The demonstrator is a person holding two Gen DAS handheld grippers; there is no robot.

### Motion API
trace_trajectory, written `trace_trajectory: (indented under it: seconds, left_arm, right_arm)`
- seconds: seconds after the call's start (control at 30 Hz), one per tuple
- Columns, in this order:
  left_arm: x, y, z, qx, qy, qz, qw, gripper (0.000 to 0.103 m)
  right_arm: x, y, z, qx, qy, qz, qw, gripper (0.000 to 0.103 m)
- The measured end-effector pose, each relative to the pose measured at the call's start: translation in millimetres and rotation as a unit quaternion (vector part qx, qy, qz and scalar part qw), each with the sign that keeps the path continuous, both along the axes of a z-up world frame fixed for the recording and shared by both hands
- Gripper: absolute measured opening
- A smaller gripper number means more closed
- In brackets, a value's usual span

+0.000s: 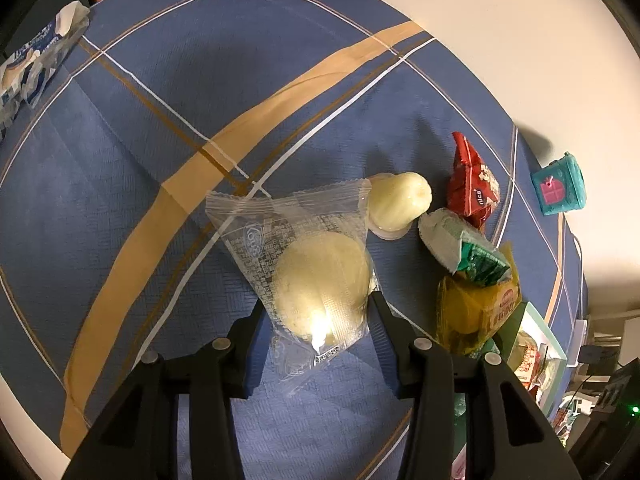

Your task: Organize snacks

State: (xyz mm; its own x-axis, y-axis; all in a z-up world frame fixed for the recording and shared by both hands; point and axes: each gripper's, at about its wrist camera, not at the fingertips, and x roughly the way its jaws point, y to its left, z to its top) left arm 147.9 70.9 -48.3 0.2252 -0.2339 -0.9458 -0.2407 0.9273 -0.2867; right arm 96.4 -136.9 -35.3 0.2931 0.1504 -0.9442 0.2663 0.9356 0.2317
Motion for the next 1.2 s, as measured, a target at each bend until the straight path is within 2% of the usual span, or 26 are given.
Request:
trace_trajectory:
  seconds: [0.2,0.4,0.63,0.93,1.2]
  left_arm:
    - [3,-1,-1,0.003,-0.001,-0.002,1.0,0.049]
    - [4,-1,-2,0.003,-0.004,-0.002,1.0,0.049]
    - [1,-1,-5,0.002,-0.007,-0.002,1.0,0.049]
    - [-4,6,-5,-0.009,-0.01,0.009,0.9999,0.049]
    - [-7,11,4,-0.001,-0.013,0.02,0.9997,0.048]
  right_arm:
    - [6,7,-7,-0.014,-0.003,-0.004,1.0,0.046]
    - [10,22,-20,-0.056,0.011,0.011,0.998,0.046]
    - [7,44,-25,-0.122,-0.003,0.046,0.991,0.047]
    - [0,48,-27,-0.123,-0.017,0.054,0.991,0.045]
    - [-3,41,-23,-0.108,-0.01,0.049,0.993,0.043]
